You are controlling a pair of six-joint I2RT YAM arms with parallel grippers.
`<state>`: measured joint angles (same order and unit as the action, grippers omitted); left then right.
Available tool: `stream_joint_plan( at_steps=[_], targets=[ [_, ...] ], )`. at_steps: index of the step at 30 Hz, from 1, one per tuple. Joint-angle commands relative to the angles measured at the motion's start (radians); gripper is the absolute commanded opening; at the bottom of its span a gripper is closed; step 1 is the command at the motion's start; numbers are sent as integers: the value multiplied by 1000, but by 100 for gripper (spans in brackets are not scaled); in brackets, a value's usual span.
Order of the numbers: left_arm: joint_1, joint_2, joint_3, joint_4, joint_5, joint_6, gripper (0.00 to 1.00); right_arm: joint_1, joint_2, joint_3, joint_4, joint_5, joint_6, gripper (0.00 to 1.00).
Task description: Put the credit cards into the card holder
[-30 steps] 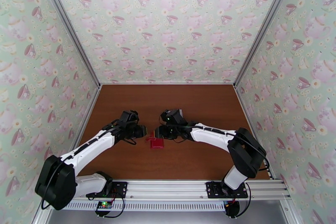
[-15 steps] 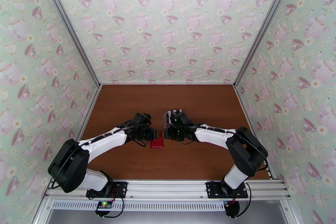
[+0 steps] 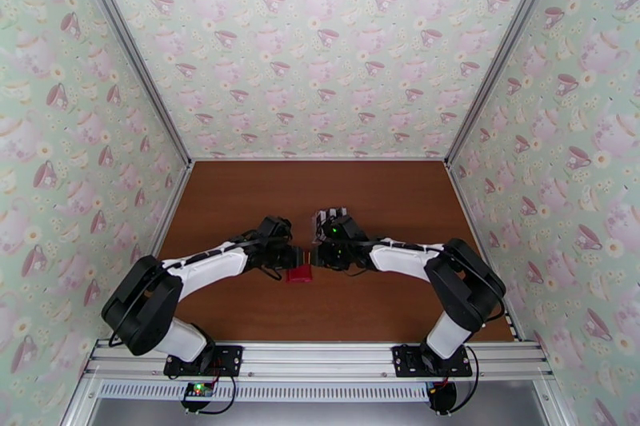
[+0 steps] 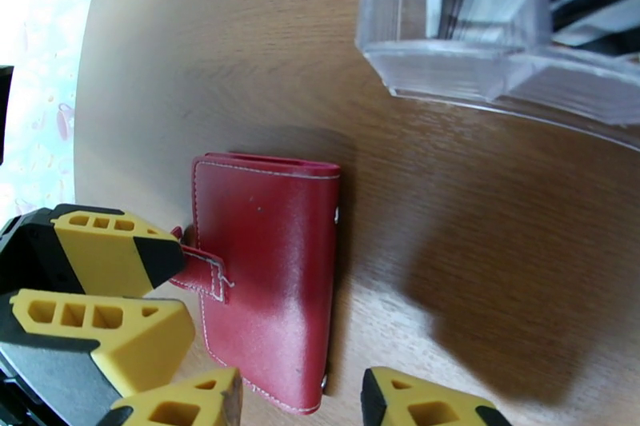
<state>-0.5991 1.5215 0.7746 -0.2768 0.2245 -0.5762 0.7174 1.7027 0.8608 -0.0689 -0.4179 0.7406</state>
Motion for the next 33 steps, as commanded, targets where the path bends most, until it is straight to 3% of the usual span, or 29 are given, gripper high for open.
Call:
stream_joint_plan(
  at_steps=[1,33],
  targets=[
    [-3,24,-30,15,-7,7,50,-5,28,-11,34,-35,14,45],
    [28,23,-121,-4,-59,16,49,-13,136,-22,232,-176,75,39]
  ],
)
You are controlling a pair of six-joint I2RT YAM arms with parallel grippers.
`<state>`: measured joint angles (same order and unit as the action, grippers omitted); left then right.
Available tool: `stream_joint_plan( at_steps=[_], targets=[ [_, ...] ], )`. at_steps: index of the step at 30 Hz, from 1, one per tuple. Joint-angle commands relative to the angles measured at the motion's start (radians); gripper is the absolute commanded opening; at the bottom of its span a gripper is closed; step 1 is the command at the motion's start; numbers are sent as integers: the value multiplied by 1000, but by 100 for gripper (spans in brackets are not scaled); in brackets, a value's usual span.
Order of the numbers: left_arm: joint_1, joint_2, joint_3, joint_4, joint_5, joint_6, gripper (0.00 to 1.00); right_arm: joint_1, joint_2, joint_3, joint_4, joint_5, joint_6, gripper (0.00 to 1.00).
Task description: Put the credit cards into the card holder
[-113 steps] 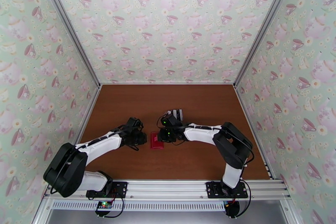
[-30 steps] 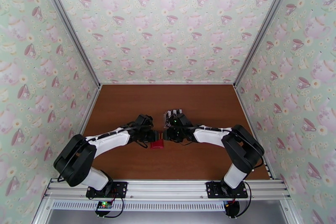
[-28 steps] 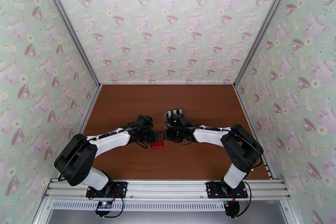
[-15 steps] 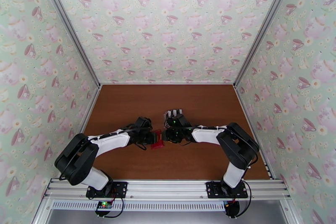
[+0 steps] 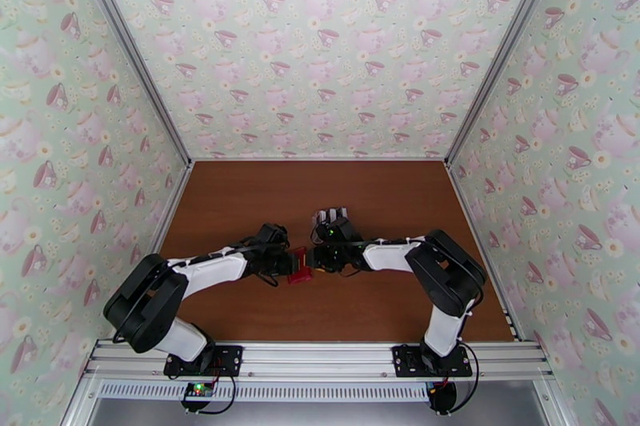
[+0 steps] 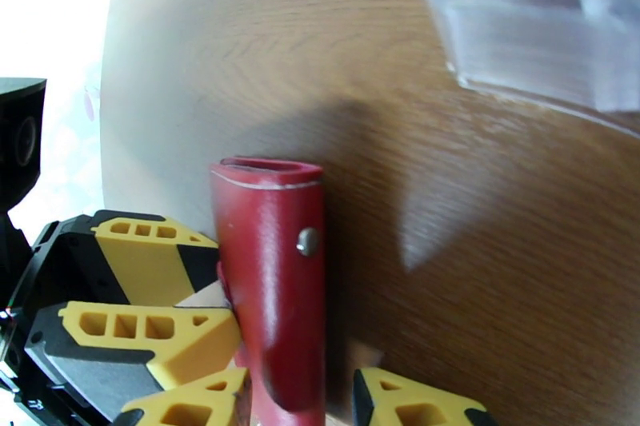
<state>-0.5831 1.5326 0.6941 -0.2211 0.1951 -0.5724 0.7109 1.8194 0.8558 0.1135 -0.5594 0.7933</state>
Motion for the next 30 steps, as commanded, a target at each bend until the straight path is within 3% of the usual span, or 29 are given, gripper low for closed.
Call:
stream_joint_plan(
  at_steps=[1,15,30],
  targets=[
    [11,11,-43,-60,-29,11,48,-7,23,-20,58,-37,26,39],
    [31,-5,-78,-76,-38,14,45,-8,63,-47,203,-88,95,36],
    [34,3,-97,-58,-28,5,44,1,89,-32,232,-100,112,31]
  ],
)
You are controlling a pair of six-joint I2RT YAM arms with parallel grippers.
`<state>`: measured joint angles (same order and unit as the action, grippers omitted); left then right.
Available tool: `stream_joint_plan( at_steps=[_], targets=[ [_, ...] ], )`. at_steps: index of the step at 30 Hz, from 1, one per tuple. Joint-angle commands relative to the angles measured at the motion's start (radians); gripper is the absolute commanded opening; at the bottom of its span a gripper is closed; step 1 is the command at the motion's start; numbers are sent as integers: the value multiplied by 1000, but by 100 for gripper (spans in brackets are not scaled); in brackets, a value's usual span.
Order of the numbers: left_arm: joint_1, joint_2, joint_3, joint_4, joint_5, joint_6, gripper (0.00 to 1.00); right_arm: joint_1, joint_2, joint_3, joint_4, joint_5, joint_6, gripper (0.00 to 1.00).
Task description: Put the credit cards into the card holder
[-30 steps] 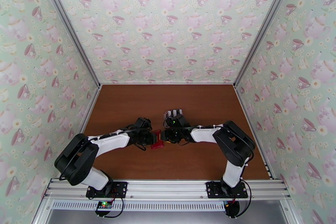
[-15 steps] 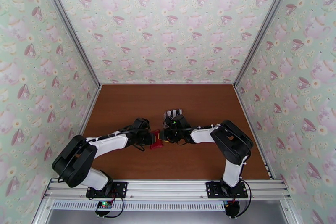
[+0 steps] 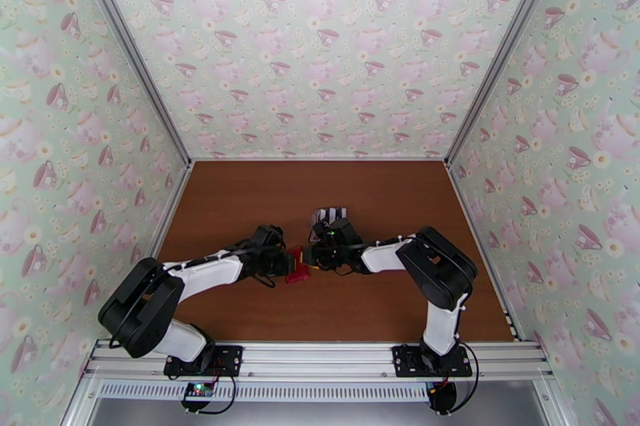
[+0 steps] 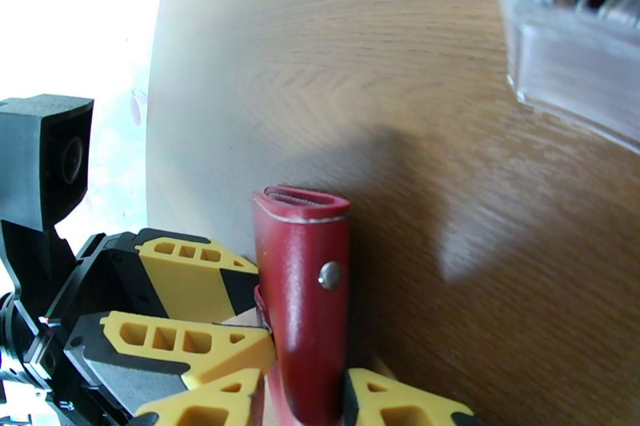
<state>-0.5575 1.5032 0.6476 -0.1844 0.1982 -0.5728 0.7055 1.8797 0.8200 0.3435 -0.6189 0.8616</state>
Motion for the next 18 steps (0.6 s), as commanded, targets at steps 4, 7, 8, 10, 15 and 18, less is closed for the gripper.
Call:
stream_joint_plan(
  at_steps=[4,7,8,10,15,18],
  targets=[
    [10,29,-52,-92,-28,5,44,14,27,10,0,-41,41,29],
    [10,29,-52,-89,-26,5,45,22,25,16,-3,-42,39,29],
    [11,30,-52,-89,-24,5,44,28,23,20,-3,-44,39,29],
    [11,30,-53,-86,-23,4,44,37,17,27,-11,-42,36,29],
    [13,26,-60,-81,-19,2,44,62,-8,49,-60,-25,10,29],
    [13,24,-62,-79,-17,1,45,65,-16,53,-75,-19,3,29]
  ],
)
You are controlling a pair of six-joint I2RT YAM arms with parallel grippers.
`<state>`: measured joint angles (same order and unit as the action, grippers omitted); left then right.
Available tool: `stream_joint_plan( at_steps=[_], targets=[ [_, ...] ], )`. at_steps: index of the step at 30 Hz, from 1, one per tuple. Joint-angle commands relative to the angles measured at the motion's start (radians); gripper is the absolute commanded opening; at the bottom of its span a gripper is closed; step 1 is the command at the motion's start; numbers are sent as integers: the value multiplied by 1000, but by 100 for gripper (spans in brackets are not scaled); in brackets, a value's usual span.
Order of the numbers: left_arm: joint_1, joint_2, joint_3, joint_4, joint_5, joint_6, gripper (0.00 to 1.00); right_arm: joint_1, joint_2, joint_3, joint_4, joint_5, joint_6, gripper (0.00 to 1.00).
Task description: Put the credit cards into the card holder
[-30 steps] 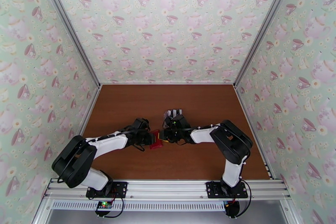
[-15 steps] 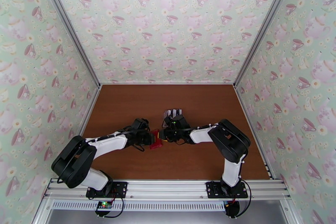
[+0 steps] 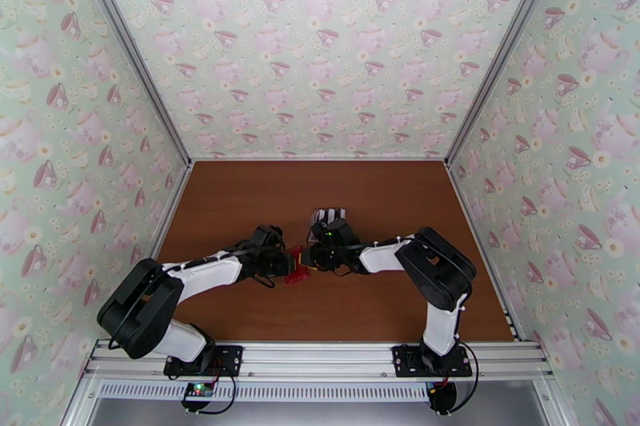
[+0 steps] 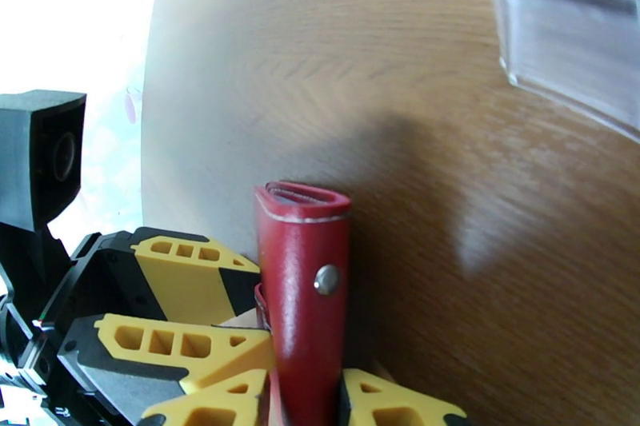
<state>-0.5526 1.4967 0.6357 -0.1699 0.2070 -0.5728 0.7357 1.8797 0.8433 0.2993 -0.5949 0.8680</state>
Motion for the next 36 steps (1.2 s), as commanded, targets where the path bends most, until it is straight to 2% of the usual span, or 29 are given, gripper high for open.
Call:
stream_joint_plan(
  at_steps=[1,5,9,16,24,26,31,36],
  targets=[
    [9,29,-50,-94,-27,1,44,35,-16,33,-32,-41,-3,28],
    [11,24,-53,-91,-25,1,44,37,-20,37,-31,-44,0,26],
    [12,11,-53,-92,-22,-2,46,39,-38,37,-44,-38,-5,14],
    [16,-41,-15,-129,-19,1,50,40,-80,40,-97,-16,-31,1],
    [37,-135,31,-205,-37,14,51,41,-178,36,-193,10,-68,0],
    [48,-164,38,-219,-41,14,51,40,-215,39,-240,32,-83,0],
    [73,-222,48,-254,-47,17,53,45,-318,88,-487,157,-177,0],
    [88,-237,58,-271,-46,26,54,66,-406,170,-756,338,-264,0]
  ],
)
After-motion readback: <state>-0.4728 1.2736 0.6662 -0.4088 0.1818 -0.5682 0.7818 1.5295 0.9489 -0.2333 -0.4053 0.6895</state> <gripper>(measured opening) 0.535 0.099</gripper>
